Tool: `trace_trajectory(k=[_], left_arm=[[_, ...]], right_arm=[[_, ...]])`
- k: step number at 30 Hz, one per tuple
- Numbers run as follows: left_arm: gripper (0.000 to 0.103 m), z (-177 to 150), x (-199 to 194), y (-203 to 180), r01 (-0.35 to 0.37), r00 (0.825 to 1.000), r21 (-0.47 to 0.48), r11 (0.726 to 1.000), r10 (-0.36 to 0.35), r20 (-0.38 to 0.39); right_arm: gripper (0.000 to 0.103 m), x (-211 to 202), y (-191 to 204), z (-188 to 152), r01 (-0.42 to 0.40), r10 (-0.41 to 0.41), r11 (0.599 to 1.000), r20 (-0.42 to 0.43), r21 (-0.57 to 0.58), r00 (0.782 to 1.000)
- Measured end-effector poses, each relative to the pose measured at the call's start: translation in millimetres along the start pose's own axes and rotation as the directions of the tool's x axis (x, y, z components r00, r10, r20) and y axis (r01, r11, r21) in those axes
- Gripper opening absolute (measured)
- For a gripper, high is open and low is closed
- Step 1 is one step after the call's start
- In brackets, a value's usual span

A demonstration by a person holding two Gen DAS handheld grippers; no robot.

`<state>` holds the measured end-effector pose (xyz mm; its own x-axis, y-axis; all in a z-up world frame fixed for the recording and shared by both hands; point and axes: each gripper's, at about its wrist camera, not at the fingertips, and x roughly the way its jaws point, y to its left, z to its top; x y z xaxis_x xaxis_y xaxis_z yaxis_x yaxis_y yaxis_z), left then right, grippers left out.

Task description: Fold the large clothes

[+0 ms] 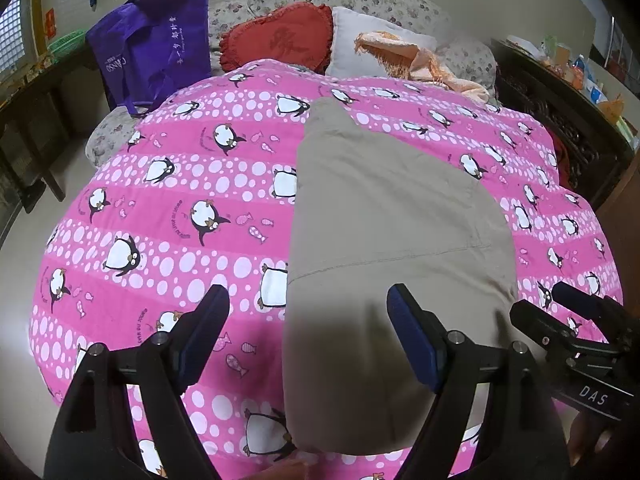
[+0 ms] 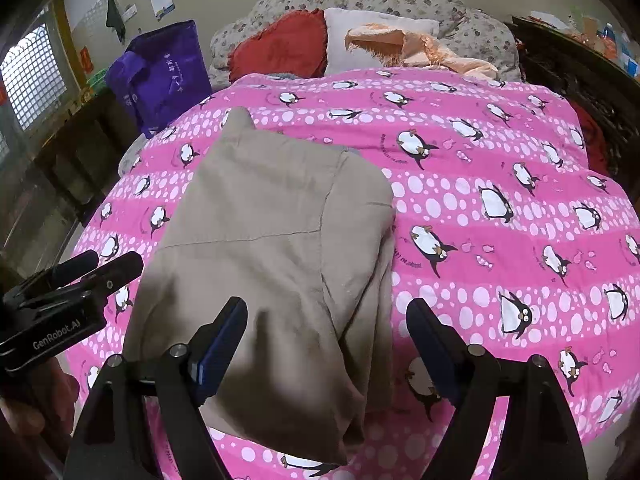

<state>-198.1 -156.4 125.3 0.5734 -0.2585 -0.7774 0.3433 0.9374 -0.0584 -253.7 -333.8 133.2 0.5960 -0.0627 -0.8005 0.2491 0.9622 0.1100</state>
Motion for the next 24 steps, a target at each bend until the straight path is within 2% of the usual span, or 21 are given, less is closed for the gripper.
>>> trace_trajectory(k=[10,24], left_arm=[[0.081,0,5,3,-0.003,1.0,-0.01,1.0,0.003,-0.008],[0.081,-1,11,4,-0.005,1.0,-0.004,1.0,0.005,-0.028]], right_arm=[[0.084,5,0,2,0.012,-0.012,1.0,-0.005,0.006,1.0],[0.084,12,-3,2,-0.01,0.01,1.0,-0.012,0.024,1.0]])
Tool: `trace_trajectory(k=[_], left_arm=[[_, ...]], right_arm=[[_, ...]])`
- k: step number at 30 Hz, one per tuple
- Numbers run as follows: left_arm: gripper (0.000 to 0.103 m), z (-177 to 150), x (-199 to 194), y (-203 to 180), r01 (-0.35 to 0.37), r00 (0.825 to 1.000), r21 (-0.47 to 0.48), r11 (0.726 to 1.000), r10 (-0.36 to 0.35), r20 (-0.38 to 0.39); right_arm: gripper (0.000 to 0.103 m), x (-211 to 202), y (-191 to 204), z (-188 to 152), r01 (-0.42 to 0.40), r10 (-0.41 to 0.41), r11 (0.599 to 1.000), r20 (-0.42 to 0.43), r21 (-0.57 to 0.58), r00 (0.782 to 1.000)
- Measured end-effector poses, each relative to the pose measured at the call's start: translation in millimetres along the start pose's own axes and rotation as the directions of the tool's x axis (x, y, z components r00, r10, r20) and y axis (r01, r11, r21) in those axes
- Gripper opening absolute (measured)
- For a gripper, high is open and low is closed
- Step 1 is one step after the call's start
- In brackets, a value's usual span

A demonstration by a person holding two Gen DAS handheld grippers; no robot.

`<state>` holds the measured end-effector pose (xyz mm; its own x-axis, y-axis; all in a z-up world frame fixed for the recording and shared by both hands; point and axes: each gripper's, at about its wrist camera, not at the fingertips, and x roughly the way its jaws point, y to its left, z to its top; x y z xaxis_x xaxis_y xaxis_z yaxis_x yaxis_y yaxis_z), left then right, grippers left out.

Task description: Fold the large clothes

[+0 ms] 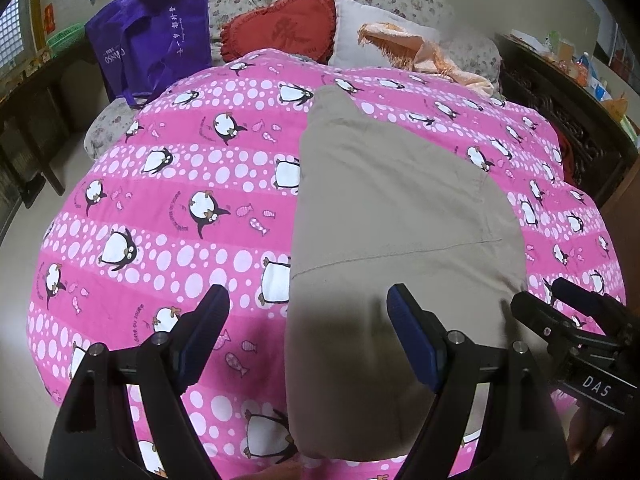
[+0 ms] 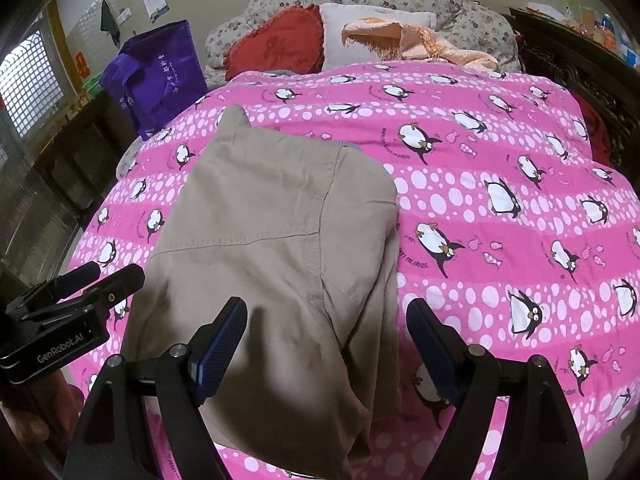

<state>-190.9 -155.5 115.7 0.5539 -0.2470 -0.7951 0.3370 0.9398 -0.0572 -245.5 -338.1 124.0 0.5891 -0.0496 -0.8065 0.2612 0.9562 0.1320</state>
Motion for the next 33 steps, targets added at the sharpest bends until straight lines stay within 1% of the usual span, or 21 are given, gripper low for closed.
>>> trace_trajectory(k=[26,31,33], left_arm=[[0.081,-0.4,5.2,-2.2,-0.002,1.0,0.013,1.0,0.002,-0.01],[0.081,-0.4,-1.6,-3.6,0.021,0.999,0.03,0.999,-0.023,0.044],[0.081,0.8,-1.8,-1.8,0.034,0.998,0.027,0.999,-0.035,0.044]], right_arm=[[0.084,7.9,1.8,0.5,-0.017,0.017,1.0,-0.024,0.0,1.0],[0.084,9.4,3.8,1.1,-0.021,0.021,1.0,-0.031,-0.008,0.999],[0.084,9.6,3.0,2.1,-0.029,0.029,1.0,-0.032,-0.009,0.999]])
